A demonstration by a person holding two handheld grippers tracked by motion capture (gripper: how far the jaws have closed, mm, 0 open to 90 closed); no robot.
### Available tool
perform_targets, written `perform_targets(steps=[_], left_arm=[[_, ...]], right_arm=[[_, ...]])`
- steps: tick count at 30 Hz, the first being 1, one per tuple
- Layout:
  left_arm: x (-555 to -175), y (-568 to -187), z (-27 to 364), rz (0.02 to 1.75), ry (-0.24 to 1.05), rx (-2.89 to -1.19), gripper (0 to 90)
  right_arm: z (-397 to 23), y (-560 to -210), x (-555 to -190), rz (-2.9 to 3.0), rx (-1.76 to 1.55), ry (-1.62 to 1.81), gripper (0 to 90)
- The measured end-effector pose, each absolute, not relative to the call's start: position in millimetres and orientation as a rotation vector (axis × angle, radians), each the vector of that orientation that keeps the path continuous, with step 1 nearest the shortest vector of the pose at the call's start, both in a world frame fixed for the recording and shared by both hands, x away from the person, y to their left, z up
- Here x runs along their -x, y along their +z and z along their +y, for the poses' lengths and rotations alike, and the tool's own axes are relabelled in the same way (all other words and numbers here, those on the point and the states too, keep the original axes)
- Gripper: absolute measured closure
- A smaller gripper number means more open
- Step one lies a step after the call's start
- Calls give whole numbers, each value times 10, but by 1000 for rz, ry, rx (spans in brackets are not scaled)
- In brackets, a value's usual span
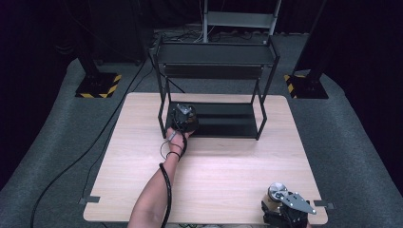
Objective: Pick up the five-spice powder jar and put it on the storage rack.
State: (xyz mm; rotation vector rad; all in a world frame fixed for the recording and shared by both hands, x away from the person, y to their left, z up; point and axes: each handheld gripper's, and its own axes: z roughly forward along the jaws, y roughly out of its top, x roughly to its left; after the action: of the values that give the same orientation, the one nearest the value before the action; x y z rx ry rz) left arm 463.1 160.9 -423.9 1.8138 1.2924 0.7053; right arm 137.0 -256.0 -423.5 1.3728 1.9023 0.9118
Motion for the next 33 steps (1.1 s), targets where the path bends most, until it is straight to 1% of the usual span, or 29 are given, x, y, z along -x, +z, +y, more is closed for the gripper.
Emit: perform_targets(steps=[15, 17, 19, 23, 25, 27, 31, 33], left_arm=[[-4650, -4220, 1584, 1303, 708, -1820, 310], [-4664, -4187, 1573, 1308, 708, -1838, 278], [-4703, -4125, 1567, 1327, 685, -1864, 197], [-4790, -3978, 1583, 1359, 612, -1927, 124], [-4811, -3901, 1554, 1368, 607, -1972, 97], [-4854, -3817, 1566, 1374, 568, -2016, 51], [-4883, -3700, 1566, 1384, 534, -2085, 5], [-4879, -3656, 1575, 1382, 530, -2109, 2]], right_arm=[[-2547, -4237, -1379, 1907, -1372, 913, 0], [-2551, -4237, -1377, 1906, -1372, 912, 0], [-2556, -4237, -1375, 1906, -1371, 913, 0], [-2561, -4236, -1377, 1906, -1372, 913, 0], [-2558, -4233, -1380, 1908, -1372, 911, 0], [-2557, -4228, -1377, 1908, -1372, 911, 0], [-2561, -4224, -1372, 1905, -1369, 912, 0], [-2561, -4224, -1371, 1904, -1369, 913, 0]])
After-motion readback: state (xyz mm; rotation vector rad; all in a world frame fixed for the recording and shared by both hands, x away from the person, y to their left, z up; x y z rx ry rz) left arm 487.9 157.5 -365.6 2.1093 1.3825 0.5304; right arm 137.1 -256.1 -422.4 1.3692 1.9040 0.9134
